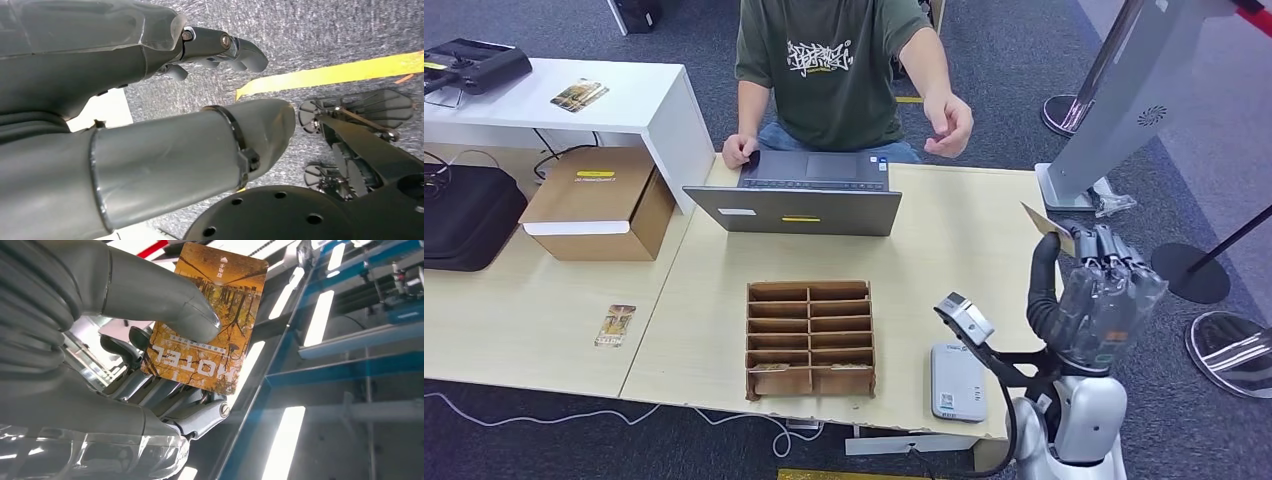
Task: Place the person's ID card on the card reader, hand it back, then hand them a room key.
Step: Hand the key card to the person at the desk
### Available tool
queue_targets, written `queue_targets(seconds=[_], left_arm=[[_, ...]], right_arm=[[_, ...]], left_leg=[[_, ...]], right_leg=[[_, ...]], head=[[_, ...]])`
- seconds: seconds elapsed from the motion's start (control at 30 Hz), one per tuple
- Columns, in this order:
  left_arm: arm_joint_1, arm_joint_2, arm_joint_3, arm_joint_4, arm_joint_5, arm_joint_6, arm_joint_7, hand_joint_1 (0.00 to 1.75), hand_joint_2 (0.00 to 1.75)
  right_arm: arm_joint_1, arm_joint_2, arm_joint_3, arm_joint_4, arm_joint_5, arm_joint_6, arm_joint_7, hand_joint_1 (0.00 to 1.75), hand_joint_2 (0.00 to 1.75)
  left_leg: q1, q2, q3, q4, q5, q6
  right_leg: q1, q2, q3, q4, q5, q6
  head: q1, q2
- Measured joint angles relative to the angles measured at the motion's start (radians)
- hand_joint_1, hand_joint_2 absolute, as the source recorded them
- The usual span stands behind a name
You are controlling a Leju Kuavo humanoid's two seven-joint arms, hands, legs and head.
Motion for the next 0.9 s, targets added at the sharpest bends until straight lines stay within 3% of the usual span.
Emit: queue_targets(seconds=[0.17,0.27,0.4,0.57,0.9], left_arm=[[-0.003,0.02,-0.004,0.021,0.0,0.005,0.007,0.0,0.0],[-0.003,0.032,-0.013,0.037,0.0,0.011,0.01,0.0,0.0],[-0.003,0.044,-0.032,0.053,0.0,0.014,0.017,0.0,0.0],[-0.01,0.056,-0.07,0.076,0.0,0.019,0.031,0.0,0.0],[-0.02,0.079,-0.139,0.11,0.0,0.021,0.044,0.0,0.0]], right_arm=[[-0.199,-0.152,0.164,0.195,0.0,0.0,0.357,1.75,1.75],[-0.293,-0.213,0.306,0.3,0.0,0.0,0.493,1.75,1.75],[-0.405,-0.246,0.441,0.428,0.0,0.0,0.529,1.75,1.75],[-0.575,-0.243,0.562,0.639,0.0,0.0,0.525,1.75,1.75],[-0.81,-0.188,0.663,0.983,0.0,0.002,0.497,1.75,1.75]], left_leg=[[0.0,0.001,0.0,0.0,0.002,0.002],[0.0,0.0,0.0,0.0,0.003,0.001],[0.0,0.0,0.0,0.0,0.004,0.0],[0.0,0.0,-0.001,0.0,0.004,0.0],[0.0,-0.001,-0.001,0.0,0.004,0.0]], right_leg=[[0.0,0.001,0.0,0.0,0.002,0.001],[0.0,0.001,-0.001,0.0,0.002,0.001],[0.0,0.0,-0.001,0.001,0.002,0.001],[0.0,0.0,-0.001,0.001,0.003,0.0],[0.0,-0.001,-0.001,0.001,0.003,0.0]], head=[[0.0,0.0],[0.0,0.0],[0.0,0.0],[0.0,0.0],[0.0,0.0]])
